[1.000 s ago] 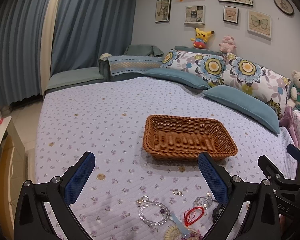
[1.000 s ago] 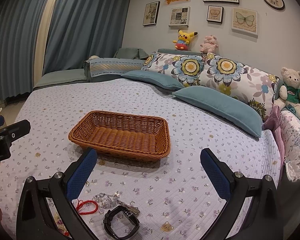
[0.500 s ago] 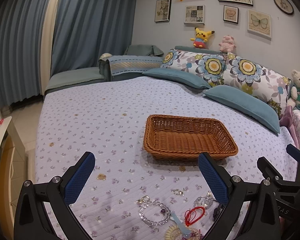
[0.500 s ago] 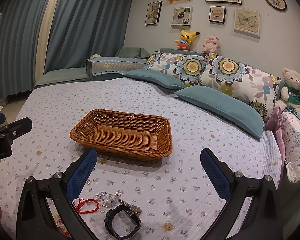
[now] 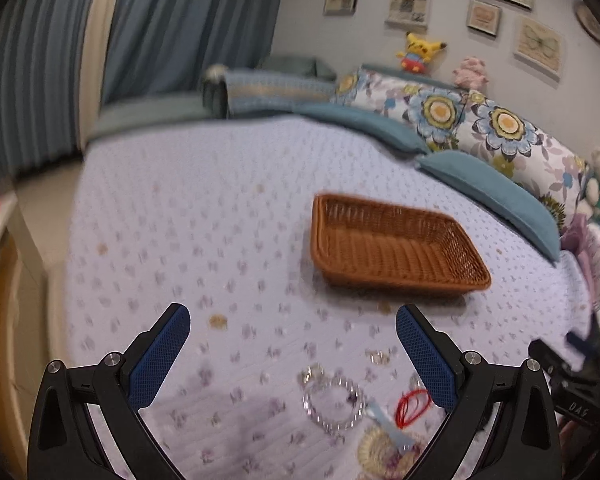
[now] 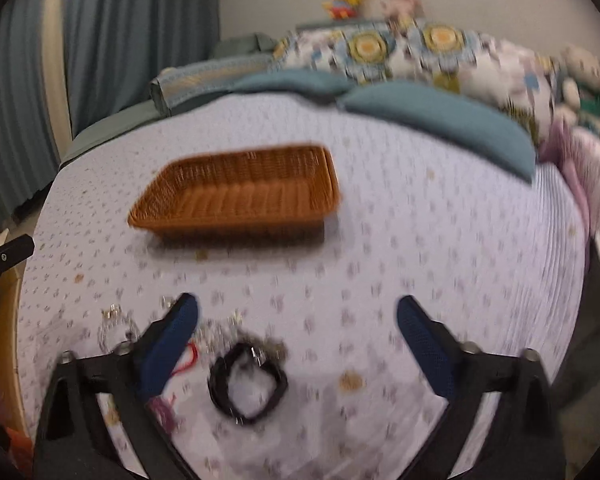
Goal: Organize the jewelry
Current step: 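Grasp the black watch with the right tool while the left tool grasps the crystal bracelet, then carry watch and bracelet into the wicker basket and open both tools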
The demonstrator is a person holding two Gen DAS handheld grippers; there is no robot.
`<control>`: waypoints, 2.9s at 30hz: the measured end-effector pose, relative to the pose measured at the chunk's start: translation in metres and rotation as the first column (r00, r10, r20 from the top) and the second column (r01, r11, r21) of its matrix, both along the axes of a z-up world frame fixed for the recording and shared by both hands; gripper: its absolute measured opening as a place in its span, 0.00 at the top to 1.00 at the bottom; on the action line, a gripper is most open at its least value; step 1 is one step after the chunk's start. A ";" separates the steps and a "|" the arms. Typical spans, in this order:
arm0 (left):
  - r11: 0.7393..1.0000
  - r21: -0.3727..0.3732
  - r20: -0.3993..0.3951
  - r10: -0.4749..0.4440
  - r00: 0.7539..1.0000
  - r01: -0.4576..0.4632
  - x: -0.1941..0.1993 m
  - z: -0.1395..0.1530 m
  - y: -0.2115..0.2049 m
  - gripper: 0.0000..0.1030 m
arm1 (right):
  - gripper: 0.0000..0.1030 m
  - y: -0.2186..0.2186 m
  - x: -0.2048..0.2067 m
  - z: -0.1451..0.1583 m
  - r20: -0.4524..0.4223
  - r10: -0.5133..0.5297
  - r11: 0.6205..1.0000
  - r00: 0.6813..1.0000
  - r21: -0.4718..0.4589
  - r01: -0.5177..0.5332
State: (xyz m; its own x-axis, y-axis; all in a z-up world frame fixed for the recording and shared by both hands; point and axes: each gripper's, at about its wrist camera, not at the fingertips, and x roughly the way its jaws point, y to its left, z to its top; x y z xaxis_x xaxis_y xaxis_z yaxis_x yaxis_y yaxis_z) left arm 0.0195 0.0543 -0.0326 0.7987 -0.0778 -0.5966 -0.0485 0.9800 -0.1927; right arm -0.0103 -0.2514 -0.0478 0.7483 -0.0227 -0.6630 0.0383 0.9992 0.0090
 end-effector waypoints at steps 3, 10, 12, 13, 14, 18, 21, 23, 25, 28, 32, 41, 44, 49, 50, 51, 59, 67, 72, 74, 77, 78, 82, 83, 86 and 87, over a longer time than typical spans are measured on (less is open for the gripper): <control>0.997 -0.072 -0.020 -0.016 1.000 0.014 0.010 -0.024 0.016 0.06 | 0.13 -0.008 -0.002 -0.010 -0.043 -0.003 0.999 0.999 0.037 0.005; 0.970 -0.232 -0.204 -0.119 0.972 0.070 0.020 -0.083 0.006 0.29 | 0.42 -0.007 -0.014 -0.034 -0.123 0.009 0.997 0.992 0.082 0.001; 0.968 -0.239 -0.272 -0.143 0.952 0.077 0.019 -0.093 0.000 0.41 | 0.42 -0.005 -0.016 -0.047 -0.172 0.021 0.992 0.985 0.126 0.001; 0.968 -0.237 -0.302 -0.151 0.941 0.079 0.019 -0.096 -0.004 0.44 | 0.42 -0.006 -0.015 -0.051 -0.184 0.025 0.991 0.983 0.137 0.001; 0.968 -0.237 -0.319 -0.159 0.934 0.084 0.020 -0.101 -0.009 0.51 | 0.43 -0.005 -0.014 -0.055 -0.197 0.026 0.990 0.980 0.142 0.002; 0.977 -0.197 -0.378 -0.155 0.913 0.085 0.018 -0.113 -0.021 0.54 | 0.50 0.002 -0.009 -0.063 -0.213 0.027 0.992 0.977 0.123 -0.001; 0.985 -0.144 -0.411 -0.143 0.900 0.091 0.016 -0.112 -0.023 0.56 | 0.58 0.005 -0.002 -0.073 -0.245 0.024 0.993 0.969 0.115 0.005; 0.989 -0.112 -0.424 -0.131 0.896 0.092 0.016 -0.113 -0.026 0.59 | 0.59 0.005 0.005 -0.076 -0.267 0.019 0.993 0.963 0.119 0.014; 0.992 -0.075 -0.430 -0.124 0.894 0.101 0.020 -0.113 -0.031 0.59 | 0.59 0.005 0.009 -0.081 -0.275 0.006 0.994 0.962 0.109 0.025; 0.992 -0.032 -0.420 -0.127 0.899 0.126 0.024 -0.113 -0.042 0.59 | 0.60 0.009 0.013 -0.083 -0.274 -0.002 0.997 0.962 0.080 0.025; 0.989 0.038 -0.416 -0.113 0.902 0.142 0.028 -0.114 -0.055 0.80 | 0.73 0.014 0.017 -0.086 -0.271 -0.005 1.000 0.963 0.026 0.013; 0.976 -0.011 -0.302 -0.211 0.930 0.218 0.008 -0.094 -0.048 0.93 | 0.81 0.010 0.012 -0.074 -0.219 0.041 0.998 0.975 0.058 -0.028; 0.969 -0.046 -0.213 -0.248 0.945 0.243 0.000 -0.073 -0.039 0.93 | 0.81 0.008 0.010 -0.066 -0.186 0.044 0.997 0.982 0.073 -0.031; 0.957 -0.097 -0.155 -0.286 0.946 0.273 -0.006 -0.056 -0.032 0.93 | 0.81 0.010 0.005 -0.058 -0.149 0.047 0.997 0.988 0.071 -0.037; 0.953 -0.108 -0.142 -0.296 0.944 0.283 -0.007 -0.052 -0.032 0.93 | 0.81 0.010 0.004 -0.057 -0.143 0.049 0.997 0.989 0.074 -0.039; 0.949 -0.117 -0.134 -0.306 0.943 0.292 -0.007 -0.051 -0.033 0.93 | 0.81 0.010 0.003 -0.055 -0.134 0.050 0.996 0.990 0.075 -0.040; 0.890 -0.242 -0.032 -0.405 0.914 0.386 0.001 -0.014 -0.040 0.93 | 0.81 0.004 0.005 -0.021 -0.072 0.042 0.996 0.997 0.077 -0.036; 0.884 -0.186 0.030 -0.432 0.901 0.430 0.055 0.042 -0.067 0.93 | 0.81 0.003 0.067 0.029 0.007 0.059 0.997 0.998 0.041 -0.059; 0.880 -0.194 0.030 -0.436 0.899 0.433 0.116 0.052 -0.085 0.93 | 0.81 0.000 0.137 0.031 -0.003 0.062 0.997 0.998 0.054 -0.062; 0.879 -0.206 0.017 -0.437 0.899 0.431 0.142 0.045 -0.090 0.93 | 0.81 -0.003 0.165 0.022 -0.034 0.061 0.995 0.998 0.077 -0.059; 0.884 -0.208 -0.025 -0.432 0.901 0.418 0.183 0.023 -0.098 0.93 | 0.81 -0.001 0.199 0.003 -0.081 0.073 0.993 0.994 0.094 -0.065; 0.885 -0.211 -0.039 -0.431 0.902 0.414 0.194 0.016 -0.102 0.93 | 0.81 0.001 0.209 -0.003 -0.097 0.077 0.993 0.992 0.096 -0.068; 0.893 -0.209 -0.083 -0.423 0.902 0.399 0.226 -0.016 -0.109 0.93 | 0.80 0.012 0.233 -0.024 -0.137 0.107 0.992 0.985 0.081 -0.096; 0.893 -0.210 -0.092 -0.423 0.902 0.398 0.230 -0.023 -0.110 0.93 | 0.80 0.014 0.235 -0.027 -0.143 0.112 0.992 0.983 0.078 -0.101; 0.896 -0.213 -0.124 -0.420 0.899 0.390 0.241 -0.042 -0.113 0.93 | 0.80 0.015 0.244 -0.038 -0.179 0.131 0.990 0.975 0.081 -0.118; 0.896 -0.213 -0.132 -0.421 0.898 0.389 0.242 -0.046 -0.112 0.93 | 0.79 0.014 0.246 -0.041 -0.184 0.132 0.989 0.974 0.084 -0.118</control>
